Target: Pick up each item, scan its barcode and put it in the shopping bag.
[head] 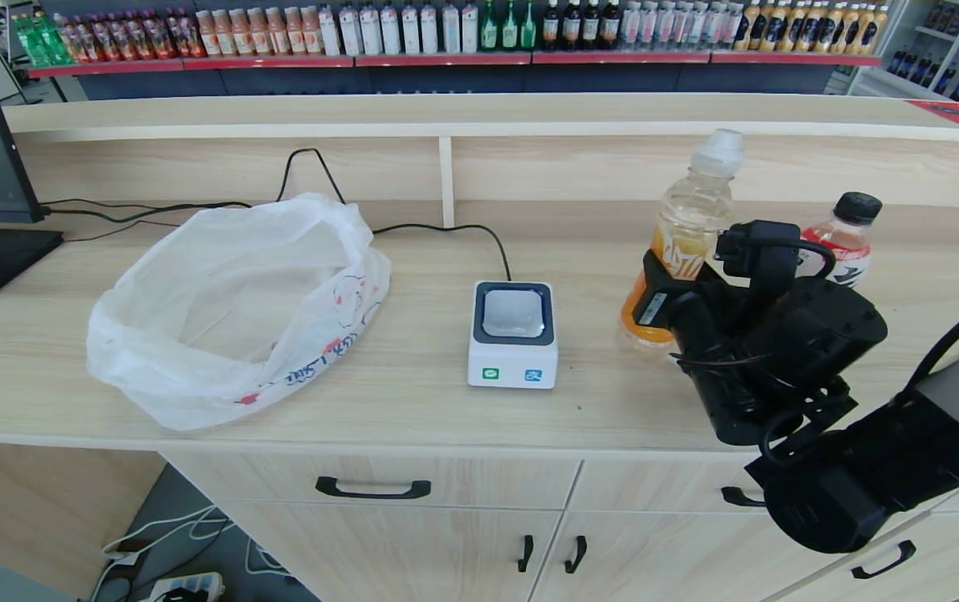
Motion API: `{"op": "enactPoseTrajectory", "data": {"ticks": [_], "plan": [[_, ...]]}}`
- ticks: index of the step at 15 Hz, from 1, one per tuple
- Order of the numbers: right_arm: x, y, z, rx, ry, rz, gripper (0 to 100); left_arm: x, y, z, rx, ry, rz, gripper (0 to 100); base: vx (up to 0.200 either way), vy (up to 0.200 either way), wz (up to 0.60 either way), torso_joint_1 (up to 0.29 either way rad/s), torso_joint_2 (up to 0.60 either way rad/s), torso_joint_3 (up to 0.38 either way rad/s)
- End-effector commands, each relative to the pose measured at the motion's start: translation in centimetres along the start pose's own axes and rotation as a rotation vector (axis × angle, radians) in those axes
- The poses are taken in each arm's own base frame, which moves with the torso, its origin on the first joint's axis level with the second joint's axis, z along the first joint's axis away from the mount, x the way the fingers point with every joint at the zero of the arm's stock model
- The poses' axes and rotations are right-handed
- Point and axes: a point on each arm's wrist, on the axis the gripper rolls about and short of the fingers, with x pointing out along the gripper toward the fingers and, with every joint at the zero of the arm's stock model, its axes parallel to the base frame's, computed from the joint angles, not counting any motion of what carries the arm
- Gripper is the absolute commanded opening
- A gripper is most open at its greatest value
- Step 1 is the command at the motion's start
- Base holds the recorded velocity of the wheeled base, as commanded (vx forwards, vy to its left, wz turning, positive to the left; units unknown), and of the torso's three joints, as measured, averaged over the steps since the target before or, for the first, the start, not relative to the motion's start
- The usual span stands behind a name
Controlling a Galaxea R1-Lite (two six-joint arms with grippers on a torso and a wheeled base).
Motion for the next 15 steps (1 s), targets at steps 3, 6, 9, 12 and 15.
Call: {"op": "enactPoseTrajectory", "data": {"ticks": [3, 6, 9, 12, 15], "plan": [[-0.2, -0.2, 1.4, 0.015, -0.032, 0.001, 0, 0.0, 0.0, 0.0, 0.0, 0.0, 0.0, 0, 0.0, 0.0, 0.0, 0.0, 0.0, 0.0], [-0.5, -0.4, 2.6, 0.027, -0.057, 0.001, 0, 0.0, 0.0, 0.0, 0.0, 0.0, 0.0, 0, 0.0, 0.0, 0.0, 0.0, 0.0, 0.0], [-0.8, -0.6, 3.8, 0.04, -0.082, 0.017, 0, 0.0, 0.0, 0.0, 0.0, 0.0, 0.0, 0, 0.0, 0.0, 0.0, 0.0, 0.0, 0.0], [-1.8, -1.2, 4.4, 0.031, -0.076, 0.034, 0, 0.0, 0.0, 0.0, 0.0, 0.0, 0.0, 0, 0.0, 0.0, 0.0, 0.0, 0.0, 0.0], [-4.2, -1.4, 5.3, 0.034, -0.053, 0.068, 0, 0.0, 0.0, 0.0, 0.0, 0.0, 0.0, 0, 0.0, 0.0, 0.0, 0.0, 0.0, 0.0]]}}
